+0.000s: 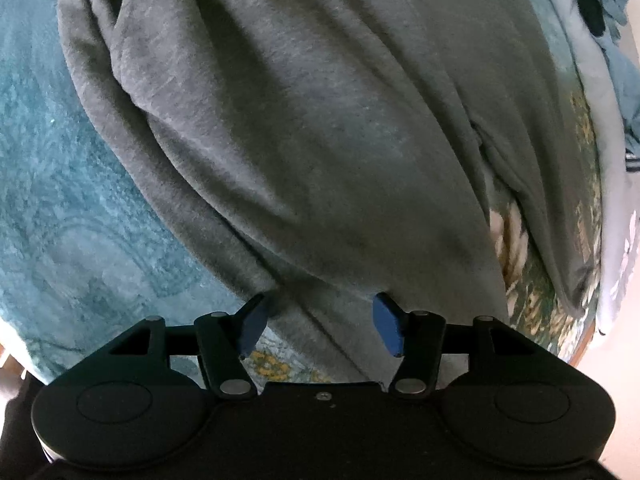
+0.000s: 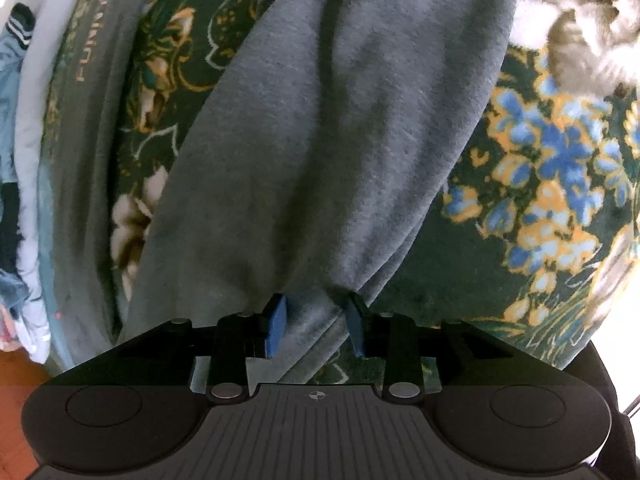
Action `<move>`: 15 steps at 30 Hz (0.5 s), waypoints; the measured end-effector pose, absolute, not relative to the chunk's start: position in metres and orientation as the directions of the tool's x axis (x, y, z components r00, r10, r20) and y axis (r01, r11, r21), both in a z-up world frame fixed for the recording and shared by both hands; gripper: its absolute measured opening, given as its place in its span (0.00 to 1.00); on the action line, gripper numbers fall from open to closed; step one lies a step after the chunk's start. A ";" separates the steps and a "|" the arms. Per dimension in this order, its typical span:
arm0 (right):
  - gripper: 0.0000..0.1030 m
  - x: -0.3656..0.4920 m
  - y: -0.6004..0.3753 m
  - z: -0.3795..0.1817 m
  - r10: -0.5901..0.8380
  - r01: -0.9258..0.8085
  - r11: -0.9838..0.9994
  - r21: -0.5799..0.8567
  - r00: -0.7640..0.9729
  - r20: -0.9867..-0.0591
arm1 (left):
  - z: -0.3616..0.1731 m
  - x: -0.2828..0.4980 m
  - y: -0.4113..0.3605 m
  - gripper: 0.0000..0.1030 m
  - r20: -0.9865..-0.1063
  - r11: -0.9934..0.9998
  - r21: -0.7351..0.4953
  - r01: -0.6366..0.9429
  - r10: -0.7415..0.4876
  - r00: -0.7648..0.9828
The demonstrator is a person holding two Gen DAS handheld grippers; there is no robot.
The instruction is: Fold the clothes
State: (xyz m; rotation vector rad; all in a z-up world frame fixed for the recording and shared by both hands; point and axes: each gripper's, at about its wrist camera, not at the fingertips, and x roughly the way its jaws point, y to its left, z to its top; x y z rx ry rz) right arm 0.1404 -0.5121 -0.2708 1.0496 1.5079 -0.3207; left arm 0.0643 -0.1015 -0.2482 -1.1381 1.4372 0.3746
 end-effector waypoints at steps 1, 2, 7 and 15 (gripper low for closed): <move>0.29 0.141 -0.512 -0.272 0.423 0.753 0.552 0.359 0.118 -0.898 | -0.247 0.064 -0.102 0.53 -0.891 0.477 -0.389 -0.788 -0.412 0.190; 0.29 0.142 -0.512 -0.272 0.424 0.755 0.550 0.358 0.117 -0.898 | -0.245 0.063 -0.104 0.52 -0.890 0.488 -0.398 -0.776 -0.410 0.198; 0.28 0.145 -0.511 -0.276 0.430 0.753 0.548 0.364 0.119 -0.895 | -0.239 0.060 -0.109 0.52 -0.890 0.537 -0.423 -0.730 -0.398 0.223; 0.29 0.150 -0.509 -0.279 0.432 0.756 0.548 0.359 0.113 -0.895 | -0.243 0.075 -0.107 0.43 -0.923 0.508 -0.312 -0.803 -0.362 0.130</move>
